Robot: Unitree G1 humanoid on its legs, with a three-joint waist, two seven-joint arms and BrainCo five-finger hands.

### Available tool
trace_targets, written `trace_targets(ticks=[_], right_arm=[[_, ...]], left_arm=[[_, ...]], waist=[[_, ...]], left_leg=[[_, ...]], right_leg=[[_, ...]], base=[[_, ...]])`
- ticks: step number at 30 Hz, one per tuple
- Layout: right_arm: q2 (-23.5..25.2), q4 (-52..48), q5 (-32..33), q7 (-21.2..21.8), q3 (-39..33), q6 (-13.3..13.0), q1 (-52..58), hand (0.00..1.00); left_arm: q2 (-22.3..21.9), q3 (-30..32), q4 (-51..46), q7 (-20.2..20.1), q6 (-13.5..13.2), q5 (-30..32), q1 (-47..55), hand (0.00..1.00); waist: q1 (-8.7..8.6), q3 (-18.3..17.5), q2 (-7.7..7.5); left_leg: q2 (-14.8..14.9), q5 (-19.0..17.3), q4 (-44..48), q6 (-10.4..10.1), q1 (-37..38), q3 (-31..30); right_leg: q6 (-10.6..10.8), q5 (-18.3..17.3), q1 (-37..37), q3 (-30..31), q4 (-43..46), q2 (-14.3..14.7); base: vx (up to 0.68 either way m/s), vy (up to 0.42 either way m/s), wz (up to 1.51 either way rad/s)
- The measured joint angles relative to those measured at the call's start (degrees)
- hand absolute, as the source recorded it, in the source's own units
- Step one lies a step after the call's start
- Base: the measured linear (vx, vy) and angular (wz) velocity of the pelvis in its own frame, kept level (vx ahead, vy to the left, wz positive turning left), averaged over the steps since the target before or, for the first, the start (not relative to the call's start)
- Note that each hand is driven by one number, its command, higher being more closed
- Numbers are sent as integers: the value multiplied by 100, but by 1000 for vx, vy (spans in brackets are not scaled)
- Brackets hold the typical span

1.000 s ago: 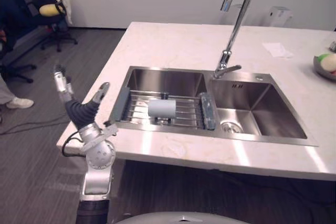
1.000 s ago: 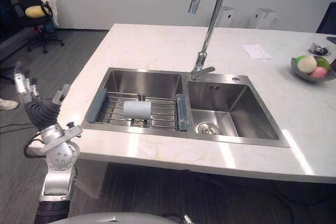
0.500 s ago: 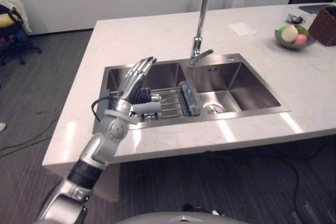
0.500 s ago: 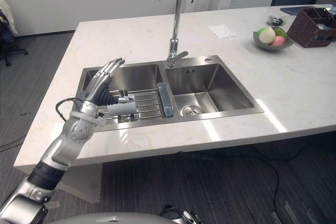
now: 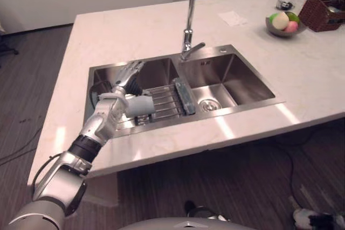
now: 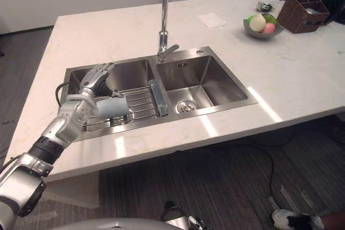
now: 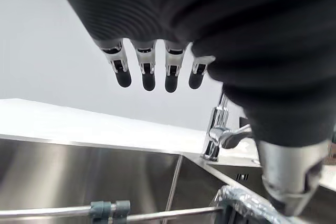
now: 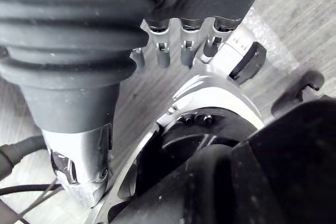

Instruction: Walk over to the sink, pick up the cup, carry it to the dishwasher, place the cup inside the dishwasher, then close the dishwasher door

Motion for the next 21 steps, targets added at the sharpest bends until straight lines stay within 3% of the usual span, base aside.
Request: trace_targets(ticks=[5,13,21], right_arm=[[1,6,-1,54,-22,4,1,0],[-44,20,1,53,-62,2,2,0],[-43,-2,3,50,-62,-2,4,0]], left_arm=[[-4,-213,225,-317,-18,223,1,0],[-12,-308,438,-689,-15,440,87,0],[-29,-307,597,-788,-13,494,249,0]], waist=[[-129,38,66],[-135,108,158],[-161,120,191]], left_leg=[[-6,-22,6,6,19,57],[-3,-92,118,14,34,104],[-4,-94,101,12,5,191]], right_leg=[[-11,11,-11,-2,-3,3],[-42,-7,7,51,35,2],[13,36,-78,139,36,19]], base=[[1,-17,-8],[-52,-28,-4],[-13,-19,-6]])
